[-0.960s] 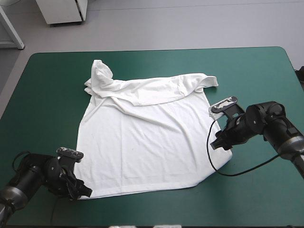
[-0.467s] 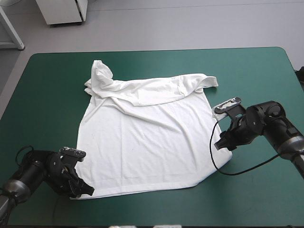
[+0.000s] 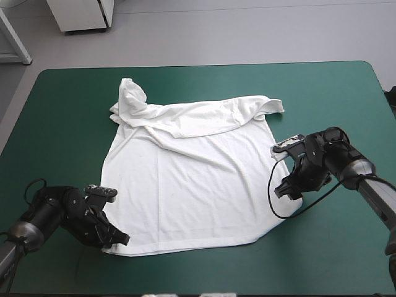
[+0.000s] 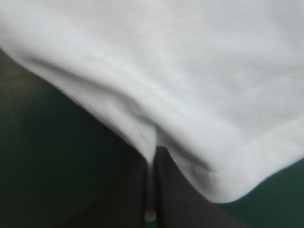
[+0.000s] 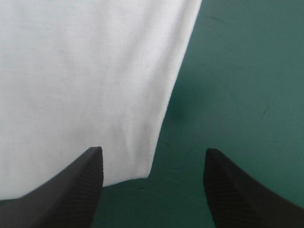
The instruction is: Fold the cloth
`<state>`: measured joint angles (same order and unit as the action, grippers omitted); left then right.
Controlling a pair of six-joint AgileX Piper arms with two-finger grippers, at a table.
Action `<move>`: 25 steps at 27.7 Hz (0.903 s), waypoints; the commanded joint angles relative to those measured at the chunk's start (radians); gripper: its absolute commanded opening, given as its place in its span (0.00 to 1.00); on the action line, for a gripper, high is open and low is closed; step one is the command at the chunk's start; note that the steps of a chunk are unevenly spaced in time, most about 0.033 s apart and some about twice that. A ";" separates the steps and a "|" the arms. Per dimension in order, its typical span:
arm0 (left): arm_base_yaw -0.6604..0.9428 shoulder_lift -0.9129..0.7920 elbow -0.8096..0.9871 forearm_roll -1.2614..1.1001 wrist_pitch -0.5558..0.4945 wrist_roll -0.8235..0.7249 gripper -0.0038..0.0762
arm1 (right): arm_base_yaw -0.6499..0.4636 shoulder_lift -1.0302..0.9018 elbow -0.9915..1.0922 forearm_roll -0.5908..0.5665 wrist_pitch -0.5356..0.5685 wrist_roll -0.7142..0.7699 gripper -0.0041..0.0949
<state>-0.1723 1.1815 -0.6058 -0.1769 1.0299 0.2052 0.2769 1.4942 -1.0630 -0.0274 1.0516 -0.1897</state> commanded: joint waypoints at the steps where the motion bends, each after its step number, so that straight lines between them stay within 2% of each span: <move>1: -0.005 -0.014 -0.074 -0.028 -0.006 0.000 0.04 | -0.001 -0.003 -0.024 0.002 0.003 -0.001 0.62; 11: -0.005 -0.014 -0.134 -0.024 0.011 0.000 0.04 | -0.001 0.007 0.080 0.085 -0.006 -0.001 0.62; 13: -0.005 -0.014 -0.134 -0.019 0.017 0.000 0.04 | -0.001 0.009 0.105 0.102 -0.028 -0.003 0.59; 20: -0.005 -0.014 -0.135 -0.017 0.020 0.000 0.04 | -0.001 0.015 0.105 0.135 -0.065 -0.029 0.24; 25: -0.005 -0.014 -0.141 -0.017 0.025 0.000 0.04 | -0.001 0.045 0.105 0.178 -0.085 -0.051 0.07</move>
<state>-0.1723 1.1823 -0.7156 -0.1800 1.0524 0.2052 0.2769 1.5428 -0.9429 0.1132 0.9856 -0.2236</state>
